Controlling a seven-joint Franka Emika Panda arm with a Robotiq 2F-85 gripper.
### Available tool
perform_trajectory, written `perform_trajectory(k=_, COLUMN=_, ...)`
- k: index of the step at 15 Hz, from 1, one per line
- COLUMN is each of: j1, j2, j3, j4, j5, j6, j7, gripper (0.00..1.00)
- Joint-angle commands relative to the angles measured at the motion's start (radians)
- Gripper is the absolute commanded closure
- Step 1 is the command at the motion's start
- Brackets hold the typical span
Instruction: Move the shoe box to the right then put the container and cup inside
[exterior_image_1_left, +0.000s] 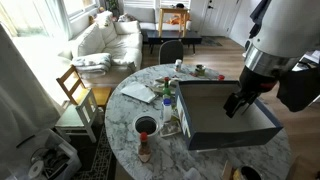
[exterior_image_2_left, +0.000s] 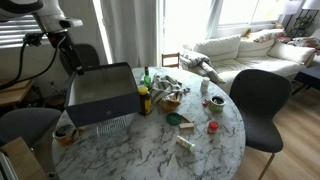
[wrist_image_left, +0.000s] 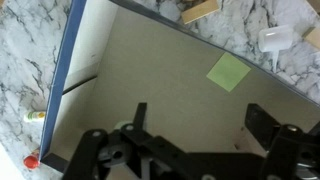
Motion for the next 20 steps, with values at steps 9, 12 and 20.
perform_trajectory(k=9, j1=0.021, j2=0.002, j3=-0.019, j4=0.002, j5=-0.008, j6=-0.003, j7=0.006, gripper=0.0)
perform_trajectory(k=12, j1=-0.015, j2=0.012, j3=-0.056, j4=-0.006, j5=-0.005, j6=-0.003, j7=0.031, gripper=0.0)
perform_trajectory(k=20, j1=-0.131, j2=-0.019, j3=-0.213, j4=-0.039, j5=-0.003, j6=-0.028, j7=0.058, gripper=0.0)
